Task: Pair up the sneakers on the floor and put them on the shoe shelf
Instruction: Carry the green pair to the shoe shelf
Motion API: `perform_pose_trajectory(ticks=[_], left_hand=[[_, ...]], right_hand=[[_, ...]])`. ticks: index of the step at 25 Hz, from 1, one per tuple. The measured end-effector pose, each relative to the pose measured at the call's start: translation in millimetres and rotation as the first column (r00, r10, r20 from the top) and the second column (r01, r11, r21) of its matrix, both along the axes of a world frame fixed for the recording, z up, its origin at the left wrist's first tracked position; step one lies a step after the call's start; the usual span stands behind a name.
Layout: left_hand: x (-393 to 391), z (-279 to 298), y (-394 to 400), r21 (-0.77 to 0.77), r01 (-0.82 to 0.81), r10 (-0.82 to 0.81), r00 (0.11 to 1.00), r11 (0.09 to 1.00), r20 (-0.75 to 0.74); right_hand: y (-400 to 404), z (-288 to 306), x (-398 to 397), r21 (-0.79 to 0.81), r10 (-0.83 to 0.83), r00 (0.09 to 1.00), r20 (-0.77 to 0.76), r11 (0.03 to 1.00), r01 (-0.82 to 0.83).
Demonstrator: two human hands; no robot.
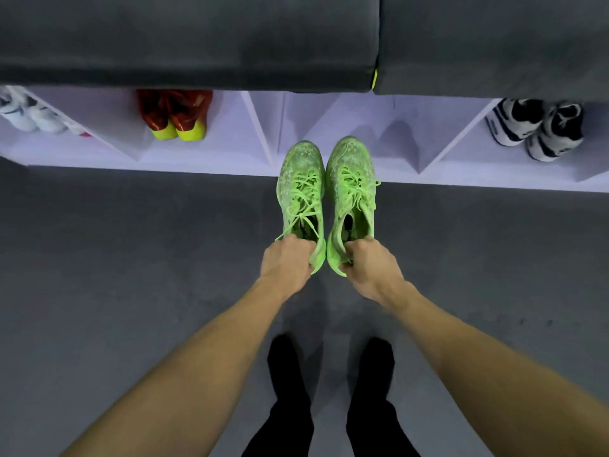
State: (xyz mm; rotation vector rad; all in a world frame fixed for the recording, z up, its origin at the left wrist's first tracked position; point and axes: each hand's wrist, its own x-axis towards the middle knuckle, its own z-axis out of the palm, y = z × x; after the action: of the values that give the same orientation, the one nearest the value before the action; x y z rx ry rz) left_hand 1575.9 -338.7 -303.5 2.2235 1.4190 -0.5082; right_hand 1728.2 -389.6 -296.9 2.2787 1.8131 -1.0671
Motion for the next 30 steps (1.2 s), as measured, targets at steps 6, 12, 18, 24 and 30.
perform_pose_trajectory(ticks=[6,12,18,24,30], left_hand=[[27.7,-102.0,84.9,0.122,-0.012,0.006,0.999,0.992,0.052],[50.1,-175.1,179.4,0.251,-0.037,0.007,0.993,0.967,0.120],[61.4,-230.5,269.3,0.359,-0.069,0.020,0.990,0.931,0.139],[74.8,-260.9,326.2,0.427,-0.091,0.027,0.988,0.900,0.154],[82.7,-266.9,364.0,0.456,-0.092,0.000,0.980,0.885,0.198]], right_hand=[[86.9,-101.8,27.8,0.107,0.027,0.997,0.067,0.994,-0.035],[180.7,-172.0,55.8,0.227,0.030,0.994,0.107,0.972,-0.054],[273.0,-224.6,75.1,0.375,0.032,0.988,0.153,0.923,-0.089],[332.5,-268.0,76.9,0.467,0.004,0.991,0.130,0.882,-0.065],[366.7,-277.9,76.5,0.484,0.013,0.988,0.155,0.871,-0.087]])
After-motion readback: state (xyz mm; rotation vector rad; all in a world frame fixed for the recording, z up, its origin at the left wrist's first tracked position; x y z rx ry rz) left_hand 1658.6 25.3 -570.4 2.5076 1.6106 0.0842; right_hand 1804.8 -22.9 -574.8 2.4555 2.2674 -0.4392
